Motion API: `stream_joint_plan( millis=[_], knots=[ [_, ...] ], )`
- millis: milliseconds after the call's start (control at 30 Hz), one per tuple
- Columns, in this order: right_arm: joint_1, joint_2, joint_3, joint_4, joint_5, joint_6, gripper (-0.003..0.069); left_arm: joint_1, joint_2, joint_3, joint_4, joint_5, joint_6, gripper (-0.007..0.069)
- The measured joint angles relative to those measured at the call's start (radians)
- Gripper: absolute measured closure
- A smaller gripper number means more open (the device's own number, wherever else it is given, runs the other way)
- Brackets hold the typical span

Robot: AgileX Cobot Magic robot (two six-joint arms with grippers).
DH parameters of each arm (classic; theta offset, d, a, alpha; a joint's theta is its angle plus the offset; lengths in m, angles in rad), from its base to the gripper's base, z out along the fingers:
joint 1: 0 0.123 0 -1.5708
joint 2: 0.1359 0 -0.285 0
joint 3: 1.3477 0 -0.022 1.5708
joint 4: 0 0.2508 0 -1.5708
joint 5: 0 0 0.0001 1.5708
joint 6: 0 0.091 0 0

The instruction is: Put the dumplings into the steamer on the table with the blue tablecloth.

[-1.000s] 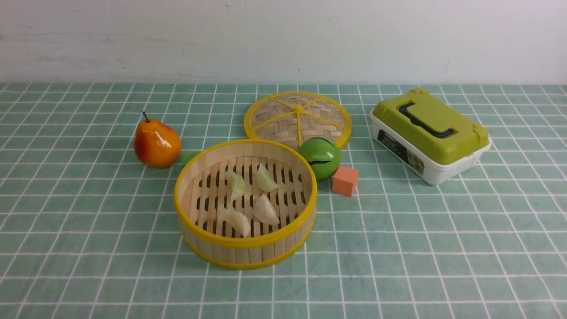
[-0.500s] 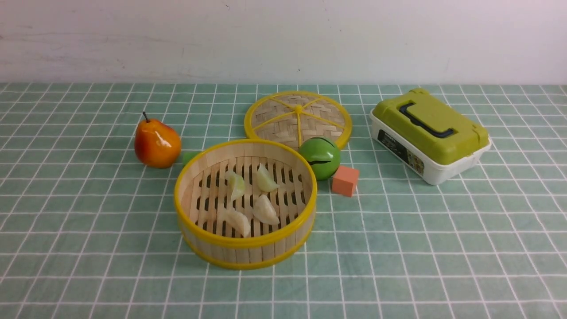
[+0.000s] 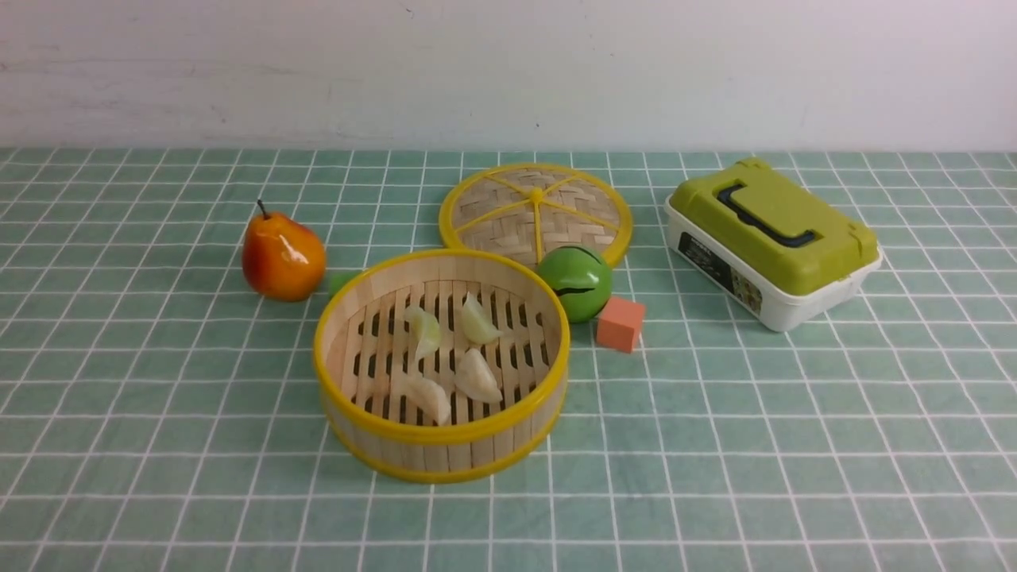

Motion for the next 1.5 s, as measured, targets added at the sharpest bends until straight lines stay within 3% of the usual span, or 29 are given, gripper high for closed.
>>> stream_joint_plan(
  millis=[133,233,333,467,633,833,1000,1500],
  knots=[
    [0.000,0.000,0.000,0.002,0.000,-0.001,0.0660,0.137,-0.017,0.069,0.024,-0.132,-0.016,0.0391],
    [0.000,0.000,0.000,0.002,0.000,-0.001,0.0660,0.256,-0.017,0.109,-0.026,-0.211,-0.022,0.0391],
    [0.000,0.000,0.000,0.002,0.000,-0.001,0.0660,0.370,-0.017,0.160,-0.191,-0.327,0.022,0.0396],
    [0.000,0.000,0.000,0.002,0.000,-0.001,0.0659,0.460,-0.017,0.244,-0.471,-0.476,0.256,0.0480],
    [0.000,0.000,0.000,0.002,0.000,-0.001,0.0657,0.467,-0.017,0.249,-0.613,-0.370,0.478,0.0638],
    [0.000,0.000,0.000,0.002,0.000,-0.002,0.0652,0.401,-0.017,0.257,-0.631,-0.167,0.494,0.0638],
    [0.000,0.000,0.000,0.002,0.000,-0.002,0.0652,0.345,-0.017,0.257,-0.628,-0.165,0.525,0.0638],
    [0.000,0.000,0.000,0.002,0.000,-0.002,0.0647,0.341,-0.017,0.257,-0.625,-0.165,0.568,0.0638]
  ],
)
